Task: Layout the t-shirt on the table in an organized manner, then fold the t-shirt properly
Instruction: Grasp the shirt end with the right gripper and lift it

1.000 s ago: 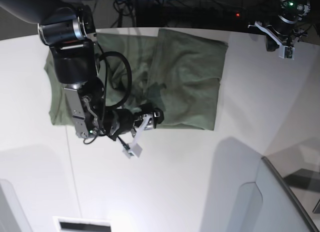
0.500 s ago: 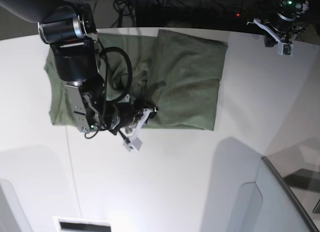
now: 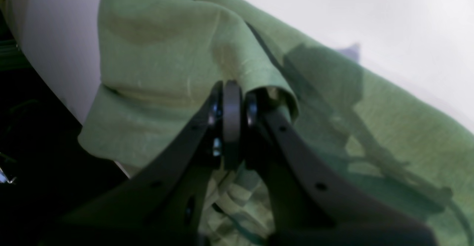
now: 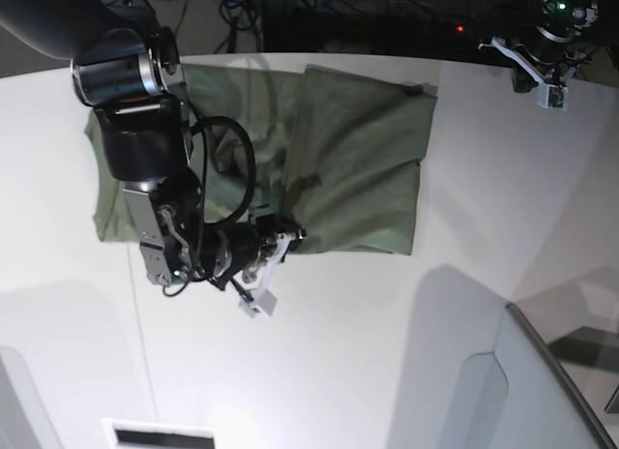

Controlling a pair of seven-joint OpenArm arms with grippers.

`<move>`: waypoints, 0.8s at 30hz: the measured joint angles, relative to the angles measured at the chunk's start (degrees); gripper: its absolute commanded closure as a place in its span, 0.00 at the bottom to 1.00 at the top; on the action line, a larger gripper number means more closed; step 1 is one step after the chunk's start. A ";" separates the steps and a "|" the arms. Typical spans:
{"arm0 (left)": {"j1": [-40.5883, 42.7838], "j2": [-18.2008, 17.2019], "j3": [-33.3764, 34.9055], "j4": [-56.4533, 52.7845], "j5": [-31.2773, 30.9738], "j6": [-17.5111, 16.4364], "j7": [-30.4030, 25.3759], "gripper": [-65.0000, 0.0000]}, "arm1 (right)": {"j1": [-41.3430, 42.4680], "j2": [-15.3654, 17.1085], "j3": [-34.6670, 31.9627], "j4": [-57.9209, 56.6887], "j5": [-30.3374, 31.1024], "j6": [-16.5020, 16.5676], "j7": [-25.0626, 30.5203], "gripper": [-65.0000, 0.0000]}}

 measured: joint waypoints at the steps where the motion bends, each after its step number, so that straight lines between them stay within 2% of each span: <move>1: -0.02 -0.02 0.04 -0.22 0.00 0.00 0.00 1.00 | -0.02 0.24 -0.02 0.00 0.02 0.00 -0.04 1.00; 8: -1.86 -0.02 0.09 -3.34 0.04 0.00 -0.17 1.00 | 0.02 1.18 0.26 -0.96 -0.37 -0.02 0.52 0.98; 10: -1.55 -0.02 0.09 -3.39 0.28 0.02 0.00 1.00 | 0.11 1.53 0.20 -2.73 -0.20 -0.87 0.39 0.87; 12: -1.60 0.00 0.09 -3.41 0.22 0.00 -0.02 1.00 | -0.46 1.97 0.17 -2.86 -0.28 -4.59 0.17 0.70; 14: -1.70 0.00 0.09 -3.39 0.24 0.02 0.00 1.00 | -0.61 2.29 -0.07 -2.86 -0.22 -9.22 -0.04 0.58; 17: -1.70 0.02 0.09 -3.10 0.22 0.00 -0.02 1.00 | -0.83 2.12 -0.22 -1.03 -0.15 -12.90 0.07 0.63; 19: -1.57 -0.11 0.13 -2.99 -0.26 -0.66 0.00 1.00 | -3.54 2.12 -0.57 5.68 -0.68 -12.68 -0.11 0.69; 21: -1.18 0.02 0.04 -1.53 -0.20 -4.61 0.11 1.00 | -6.56 3.67 -4.28 14.49 -0.70 -12.76 -3.10 0.72; 22: -1.07 0.22 0.07 -0.50 -0.17 -7.65 0.07 1.00 | -7.80 4.66 -7.23 18.91 -1.16 -12.94 -4.46 0.73; 24: -1.31 1.57 0.04 1.53 -0.17 -9.88 0.04 1.00 | -9.14 5.97 -14.45 26.08 -1.57 -13.07 -5.03 0.74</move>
